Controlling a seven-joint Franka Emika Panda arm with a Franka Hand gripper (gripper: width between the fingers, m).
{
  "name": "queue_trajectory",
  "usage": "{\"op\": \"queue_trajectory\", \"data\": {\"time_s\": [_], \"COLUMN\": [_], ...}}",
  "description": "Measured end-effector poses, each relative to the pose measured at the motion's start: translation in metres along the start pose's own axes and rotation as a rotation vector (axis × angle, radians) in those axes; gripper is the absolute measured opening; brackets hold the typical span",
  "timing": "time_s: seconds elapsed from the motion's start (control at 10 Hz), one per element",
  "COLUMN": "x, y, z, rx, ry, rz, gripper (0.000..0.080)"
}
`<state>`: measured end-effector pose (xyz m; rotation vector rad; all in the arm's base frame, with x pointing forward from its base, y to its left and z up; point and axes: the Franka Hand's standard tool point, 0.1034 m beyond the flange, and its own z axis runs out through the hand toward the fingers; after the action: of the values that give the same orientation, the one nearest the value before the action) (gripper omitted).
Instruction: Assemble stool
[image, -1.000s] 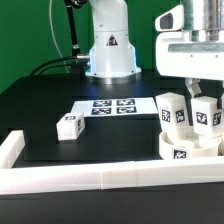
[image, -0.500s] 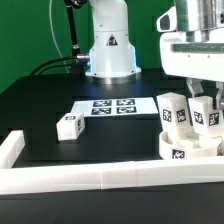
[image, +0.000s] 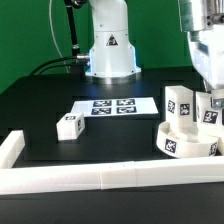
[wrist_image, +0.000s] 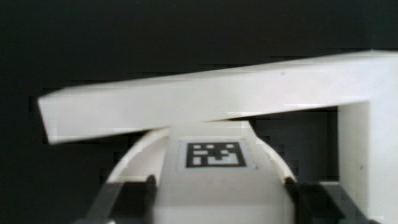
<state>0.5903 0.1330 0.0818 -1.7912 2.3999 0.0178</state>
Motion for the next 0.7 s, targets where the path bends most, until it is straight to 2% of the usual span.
{"op": "queue_trajectory", "data": {"time_s": [0.1,0.6,0.7], "x": [-0.0028,-0.0025,-0.0014], "y": [-0.0017,-0.0028,-0.003], "z": [0.0006,0.0004,0.0004], "rx": [0.023,0.023,0.036], "ry": [-0.005,-0.049,-0.064], "rz": [0.083,0.226,0.279], "gripper": [0.0337,0.0337,0.0337]}}
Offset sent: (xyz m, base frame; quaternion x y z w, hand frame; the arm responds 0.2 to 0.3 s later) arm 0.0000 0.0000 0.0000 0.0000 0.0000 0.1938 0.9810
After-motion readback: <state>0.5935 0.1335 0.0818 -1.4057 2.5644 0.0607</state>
